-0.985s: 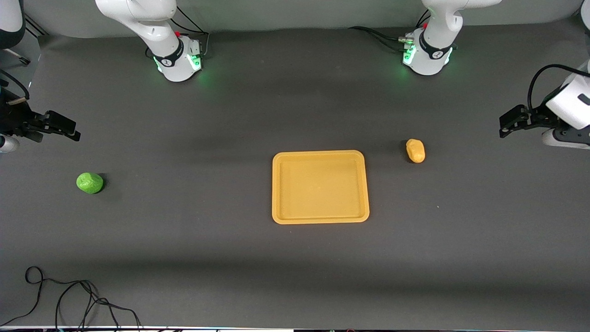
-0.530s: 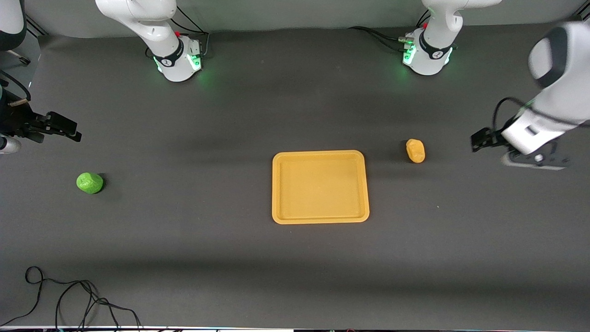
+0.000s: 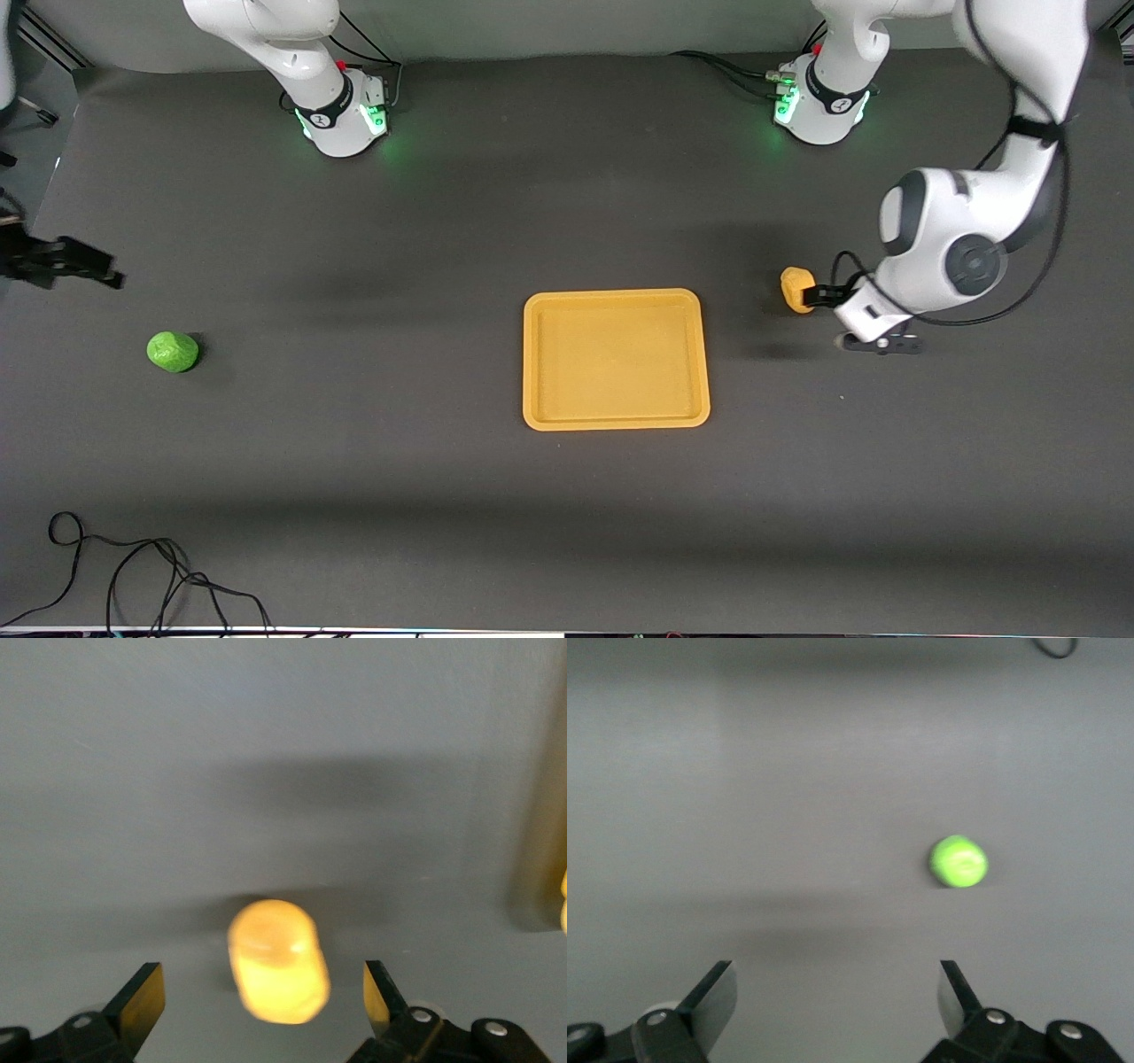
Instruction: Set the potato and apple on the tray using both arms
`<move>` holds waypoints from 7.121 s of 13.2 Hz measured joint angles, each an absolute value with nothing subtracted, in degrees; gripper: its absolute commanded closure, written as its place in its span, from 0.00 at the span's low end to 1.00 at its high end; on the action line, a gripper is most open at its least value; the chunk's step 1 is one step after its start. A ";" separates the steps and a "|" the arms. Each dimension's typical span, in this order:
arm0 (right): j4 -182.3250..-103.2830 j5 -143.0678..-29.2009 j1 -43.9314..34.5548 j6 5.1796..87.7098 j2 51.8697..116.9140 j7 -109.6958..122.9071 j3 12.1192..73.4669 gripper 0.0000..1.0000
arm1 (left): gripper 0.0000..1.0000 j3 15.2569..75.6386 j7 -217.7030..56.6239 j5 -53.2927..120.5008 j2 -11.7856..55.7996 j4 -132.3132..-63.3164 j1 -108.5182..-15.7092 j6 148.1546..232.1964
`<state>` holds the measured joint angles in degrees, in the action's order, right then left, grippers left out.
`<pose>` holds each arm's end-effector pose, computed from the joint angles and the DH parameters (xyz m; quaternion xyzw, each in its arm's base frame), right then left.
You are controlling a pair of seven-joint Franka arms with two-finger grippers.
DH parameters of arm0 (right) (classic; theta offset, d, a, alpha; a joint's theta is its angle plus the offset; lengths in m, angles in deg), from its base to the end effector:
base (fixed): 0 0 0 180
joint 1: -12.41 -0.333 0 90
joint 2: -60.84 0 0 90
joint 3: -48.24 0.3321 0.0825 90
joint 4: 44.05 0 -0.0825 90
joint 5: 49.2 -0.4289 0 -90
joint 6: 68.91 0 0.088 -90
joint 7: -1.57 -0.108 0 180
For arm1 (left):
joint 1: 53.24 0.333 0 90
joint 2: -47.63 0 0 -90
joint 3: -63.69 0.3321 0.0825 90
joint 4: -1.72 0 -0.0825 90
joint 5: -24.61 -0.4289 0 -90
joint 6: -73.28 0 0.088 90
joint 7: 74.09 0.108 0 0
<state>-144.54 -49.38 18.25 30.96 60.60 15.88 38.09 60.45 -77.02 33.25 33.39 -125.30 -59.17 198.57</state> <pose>0.5818 -0.1666 0.5617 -0.9999 0.0149 0.0027 0.0027 0.5417 -0.0937 0.2242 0.9884 -0.0023 -0.1444 0.0469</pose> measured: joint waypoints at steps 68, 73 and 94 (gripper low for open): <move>-102.67 -58.13 -42.78 43.79 112.93 -50.34 32.48 0.67 | 0.00 60.22 -63.69 25.24 54.65 -105.72 -50.73 171.11; -108.64 -58.13 -42.24 58.40 117.33 -50.34 32.56 0.62 | 0.00 60.25 -63.30 25.24 54.35 -105.21 -50.70 170.56; -117.33 -54.76 -21.07 19.87 76.92 -26.28 30.34 0.00 | 0.00 60.33 -63.04 25.17 51.97 -104.88 -50.62 170.66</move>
<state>-117.33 -54.76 -21.07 19.87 76.92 -26.28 30.34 60.33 -63.04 25.17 51.97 -104.88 -50.62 170.66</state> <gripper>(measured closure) 0.000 0.000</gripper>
